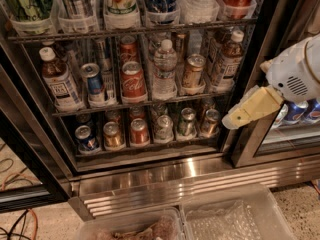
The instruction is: Pick blue plastic bottle from middle shelf of fridge
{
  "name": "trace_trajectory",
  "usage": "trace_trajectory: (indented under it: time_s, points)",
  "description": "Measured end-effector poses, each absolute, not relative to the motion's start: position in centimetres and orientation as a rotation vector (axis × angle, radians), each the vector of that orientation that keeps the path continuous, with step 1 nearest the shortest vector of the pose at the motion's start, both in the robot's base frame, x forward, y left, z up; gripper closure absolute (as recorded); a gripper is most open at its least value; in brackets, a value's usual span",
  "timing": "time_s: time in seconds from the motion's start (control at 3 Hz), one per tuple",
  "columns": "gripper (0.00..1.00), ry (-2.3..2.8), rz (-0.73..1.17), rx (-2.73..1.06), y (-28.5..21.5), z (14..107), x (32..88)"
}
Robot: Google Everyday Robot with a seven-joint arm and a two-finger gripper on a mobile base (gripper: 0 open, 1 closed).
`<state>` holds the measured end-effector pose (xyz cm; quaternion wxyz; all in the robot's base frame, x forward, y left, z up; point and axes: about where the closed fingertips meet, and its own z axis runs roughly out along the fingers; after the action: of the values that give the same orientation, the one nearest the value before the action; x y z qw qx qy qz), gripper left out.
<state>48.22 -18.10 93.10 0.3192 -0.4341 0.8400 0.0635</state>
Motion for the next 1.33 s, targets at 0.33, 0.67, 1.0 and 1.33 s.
trace_trajectory:
  time_s: [0.33, 0.67, 1.0, 1.33]
  points:
    - [0.0, 2.209, 0.167, -1.141, -18.1, 93.1, 48.2]
    - [0.0, 2.191, 0.216, -1.067, -17.4, 93.2, 48.6]
    - [0.0, 2.193, 0.287, -0.934, -16.4, 90.8, 50.1]
    - [0.0, 2.165, 0.335, -0.787, -15.3, 88.5, 52.0]
